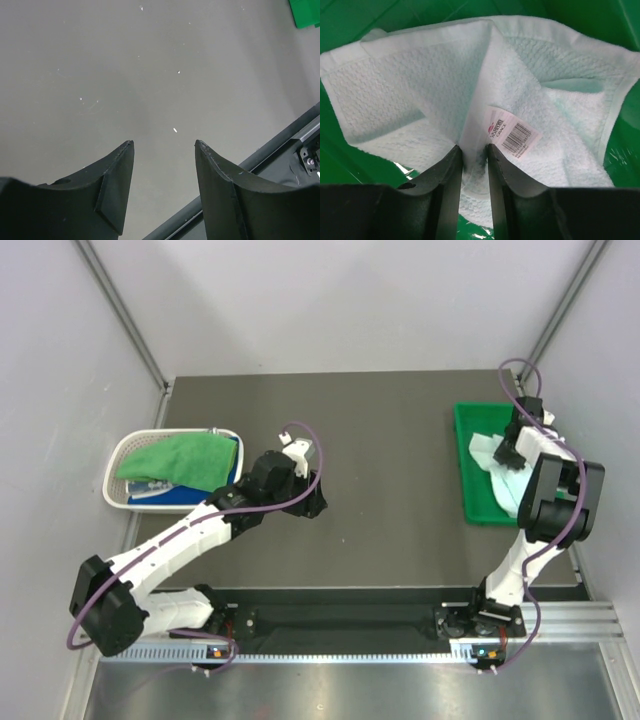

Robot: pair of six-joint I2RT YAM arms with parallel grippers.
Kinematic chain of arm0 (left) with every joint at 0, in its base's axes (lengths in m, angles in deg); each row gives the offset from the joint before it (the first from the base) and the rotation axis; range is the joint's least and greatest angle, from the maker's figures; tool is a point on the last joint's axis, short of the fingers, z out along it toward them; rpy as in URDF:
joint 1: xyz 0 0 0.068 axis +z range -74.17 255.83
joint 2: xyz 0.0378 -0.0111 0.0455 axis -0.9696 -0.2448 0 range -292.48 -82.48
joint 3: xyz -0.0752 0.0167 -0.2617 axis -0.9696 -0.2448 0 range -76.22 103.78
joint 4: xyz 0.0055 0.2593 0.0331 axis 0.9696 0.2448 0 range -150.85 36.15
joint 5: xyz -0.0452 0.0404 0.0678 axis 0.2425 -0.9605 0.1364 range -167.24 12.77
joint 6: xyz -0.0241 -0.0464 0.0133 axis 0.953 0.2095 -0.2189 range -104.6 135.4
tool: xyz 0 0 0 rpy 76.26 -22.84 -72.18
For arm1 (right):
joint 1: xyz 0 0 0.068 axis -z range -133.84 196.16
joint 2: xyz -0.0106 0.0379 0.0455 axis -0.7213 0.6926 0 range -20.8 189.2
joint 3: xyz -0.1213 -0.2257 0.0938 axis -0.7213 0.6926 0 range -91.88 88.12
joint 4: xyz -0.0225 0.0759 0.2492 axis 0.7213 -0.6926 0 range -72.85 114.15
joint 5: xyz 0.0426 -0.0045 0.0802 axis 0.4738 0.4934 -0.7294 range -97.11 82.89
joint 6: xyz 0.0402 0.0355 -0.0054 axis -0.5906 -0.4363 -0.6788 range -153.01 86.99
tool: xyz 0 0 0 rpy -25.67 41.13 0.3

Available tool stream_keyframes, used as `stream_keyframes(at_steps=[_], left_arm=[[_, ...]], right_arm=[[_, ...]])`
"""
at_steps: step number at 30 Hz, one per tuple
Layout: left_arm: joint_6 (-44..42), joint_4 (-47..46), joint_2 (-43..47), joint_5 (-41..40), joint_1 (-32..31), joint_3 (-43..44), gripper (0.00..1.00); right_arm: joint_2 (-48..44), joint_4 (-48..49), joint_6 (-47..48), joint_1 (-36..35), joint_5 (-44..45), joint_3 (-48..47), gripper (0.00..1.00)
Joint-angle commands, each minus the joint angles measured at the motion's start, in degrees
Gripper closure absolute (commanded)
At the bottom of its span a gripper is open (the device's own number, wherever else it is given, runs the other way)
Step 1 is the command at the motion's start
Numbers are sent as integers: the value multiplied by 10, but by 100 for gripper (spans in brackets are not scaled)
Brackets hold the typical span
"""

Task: Fold and stack the towels
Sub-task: Grab crumpled towel

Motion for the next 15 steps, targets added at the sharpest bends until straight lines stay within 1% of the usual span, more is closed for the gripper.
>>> stream_keyframes(at_steps=[1,3,12,14,15], left_arm=[[4,-29,-3,-1,-1,9,43],[4,-29,-3,-1,-1,8,44],[4,-32,-5,1,-1,6,44],[4,-32,-3,1,-1,5,44],[4,-31,-2,0,-1,4,44]], right_arm=[[-25,18,1,-3,-20,13,73],[-25,24,0,-6,-21,22,71],[-21,29,-1,-12,-21,28,69],[-21,28,-2,-15,-20,29,72],[-21,28,-3,-16,-19,31,76]])
